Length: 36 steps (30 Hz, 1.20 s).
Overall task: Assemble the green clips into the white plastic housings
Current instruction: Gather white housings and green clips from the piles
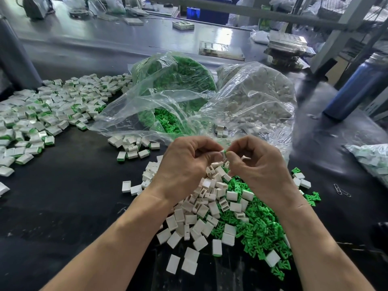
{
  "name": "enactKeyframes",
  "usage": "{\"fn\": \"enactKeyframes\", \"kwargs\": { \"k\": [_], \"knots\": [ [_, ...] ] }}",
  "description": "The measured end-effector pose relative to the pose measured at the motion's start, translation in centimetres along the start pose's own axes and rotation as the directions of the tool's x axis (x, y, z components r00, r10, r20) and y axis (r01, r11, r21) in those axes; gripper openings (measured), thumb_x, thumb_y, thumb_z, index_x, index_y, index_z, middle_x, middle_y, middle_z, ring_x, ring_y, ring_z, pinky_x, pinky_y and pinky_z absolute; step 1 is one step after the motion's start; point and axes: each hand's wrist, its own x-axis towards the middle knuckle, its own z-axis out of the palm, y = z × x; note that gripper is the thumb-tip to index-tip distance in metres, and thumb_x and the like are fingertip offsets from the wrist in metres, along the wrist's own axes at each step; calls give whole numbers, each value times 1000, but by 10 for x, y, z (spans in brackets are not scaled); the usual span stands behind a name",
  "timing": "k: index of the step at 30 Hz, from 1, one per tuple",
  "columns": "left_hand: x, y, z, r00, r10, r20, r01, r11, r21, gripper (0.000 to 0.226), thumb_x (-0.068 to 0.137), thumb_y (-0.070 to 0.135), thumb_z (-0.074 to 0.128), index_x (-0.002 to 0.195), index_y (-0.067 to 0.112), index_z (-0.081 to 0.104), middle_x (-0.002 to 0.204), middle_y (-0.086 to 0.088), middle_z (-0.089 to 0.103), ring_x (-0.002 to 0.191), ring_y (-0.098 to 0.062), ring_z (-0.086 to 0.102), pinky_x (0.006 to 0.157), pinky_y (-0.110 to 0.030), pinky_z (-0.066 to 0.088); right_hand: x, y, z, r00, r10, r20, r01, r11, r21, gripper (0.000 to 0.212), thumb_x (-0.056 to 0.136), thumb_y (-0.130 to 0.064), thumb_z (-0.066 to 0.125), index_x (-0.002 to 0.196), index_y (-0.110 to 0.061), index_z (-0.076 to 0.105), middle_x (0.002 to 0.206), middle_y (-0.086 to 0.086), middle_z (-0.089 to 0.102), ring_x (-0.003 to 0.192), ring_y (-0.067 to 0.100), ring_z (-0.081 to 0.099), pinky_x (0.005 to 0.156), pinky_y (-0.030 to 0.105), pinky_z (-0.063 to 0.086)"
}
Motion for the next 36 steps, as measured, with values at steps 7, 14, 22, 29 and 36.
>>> {"fn": "enactKeyframes", "kwargs": {
  "k": [7, 14, 22, 29, 36],
  "knots": [
    [0, 3, -3, 999, -32, -6, 32, 999, -40, 14, 91, 5, 76, 97, 17, 80, 87, 10, 78, 83, -4, 72, 74, -16, 56, -1, 0, 0, 1000, -22, -5, 23, 996, 81, 13, 92, -14, 78, 103, -19, 72, 95, 2, 75, 80, 25, 75, 74, 45, 65],
    [0, 3, -3, 999, -19, -29, 18, 999, -33, 17, 91, 4, 76, 95, 20, 79, 86, 11, 77, 82, -3, 72, 74, -16, 56, -2, -3, 3, 1000, -14, -2, 15, 993, 114, 19, 89, -10, 79, 106, -11, 72, 96, 2, 76, 83, 24, 76, 77, 41, 65],
    [-1, 1, -7, 1000, -20, -4, 20, 1000, -9, 17, 91, 0, 74, 96, 15, 80, 88, 8, 78, 84, -9, 73, 74, -18, 58, -2, -7, 2, 999, 14, 47, -21, 987, 161, 21, 84, -17, 79, 102, -10, 71, 92, 5, 75, 81, 25, 75, 77, 38, 64],
    [0, -2, -8, 1000, -1, 20, 0, 1000, 18, 17, 91, -1, 73, 96, 14, 81, 87, 10, 77, 81, -7, 72, 72, -17, 57, -2, -5, 2, 998, 12, 67, -23, 987, 162, 18, 85, -20, 80, 99, -13, 71, 90, 6, 75, 80, 28, 75, 76, 44, 64],
    [2, -3, -10, 995, 22, 94, -23, 1000, 15, 22, 91, -3, 72, 96, 17, 81, 90, 10, 78, 88, -8, 74, 78, -18, 58, -1, -4, -4, 990, 59, 125, -88, 967, 241, 21, 83, -24, 80, 98, -10, 72, 89, 10, 75, 80, 32, 76, 78, 52, 65]
  ]
}}
